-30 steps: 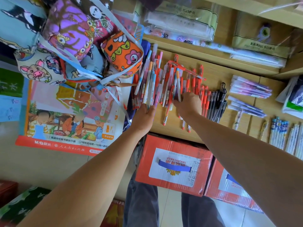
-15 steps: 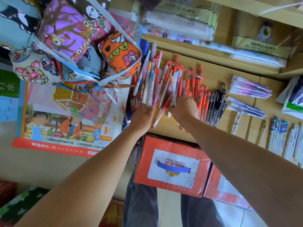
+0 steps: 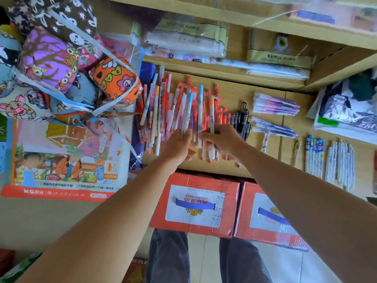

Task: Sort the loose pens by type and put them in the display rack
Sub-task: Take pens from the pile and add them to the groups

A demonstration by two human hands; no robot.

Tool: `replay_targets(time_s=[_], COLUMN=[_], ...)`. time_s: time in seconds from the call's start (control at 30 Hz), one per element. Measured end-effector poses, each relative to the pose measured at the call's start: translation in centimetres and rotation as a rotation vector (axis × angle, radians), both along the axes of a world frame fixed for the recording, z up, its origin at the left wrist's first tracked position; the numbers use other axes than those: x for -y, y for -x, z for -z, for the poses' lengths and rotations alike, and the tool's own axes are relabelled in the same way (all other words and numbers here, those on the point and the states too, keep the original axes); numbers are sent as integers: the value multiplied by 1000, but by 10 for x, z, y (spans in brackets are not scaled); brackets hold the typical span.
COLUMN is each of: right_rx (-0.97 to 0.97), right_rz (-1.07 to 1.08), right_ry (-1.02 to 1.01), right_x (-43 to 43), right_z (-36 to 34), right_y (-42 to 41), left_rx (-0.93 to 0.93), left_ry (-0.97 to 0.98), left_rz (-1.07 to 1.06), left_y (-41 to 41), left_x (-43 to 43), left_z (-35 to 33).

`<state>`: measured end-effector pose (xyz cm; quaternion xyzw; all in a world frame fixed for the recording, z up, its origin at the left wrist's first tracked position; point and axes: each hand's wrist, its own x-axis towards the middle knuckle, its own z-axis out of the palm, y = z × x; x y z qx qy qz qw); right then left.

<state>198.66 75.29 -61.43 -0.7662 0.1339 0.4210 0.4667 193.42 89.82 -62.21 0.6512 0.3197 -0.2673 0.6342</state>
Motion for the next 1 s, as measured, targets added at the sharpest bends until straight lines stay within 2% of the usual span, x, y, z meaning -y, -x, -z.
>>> replay_targets(time_s=[0.23, 0.4, 0.5, 0.57, 0.63, 0.8, 1.0], right_rx=[-17, 13, -14, -32, 0, 161, 83], right_rz=[-122, -122, 57, 210, 253, 178, 178], right_ry=[-73, -65, -105, -122, -85, 107, 143], right_x=[68, 129, 172, 203, 234, 312, 370], right_z=[-25, -33, -29, -24, -20, -6, -9], right_y=[14, 23, 28, 30, 32, 41, 58], left_rx=[16, 23, -3, -38, -46, -74, -74], left_ry=[17, -93, -134, -57, -45, -57, -84], left_rz=[-20, 25, -21, -57, -6, 141, 288], left_y=[-9, -9, -12, -11, -9, -7, -5], left_x=[74, 139, 176, 201, 224, 278, 318], left_z=[-21, -29, -31, -35, -39, -43, -53])
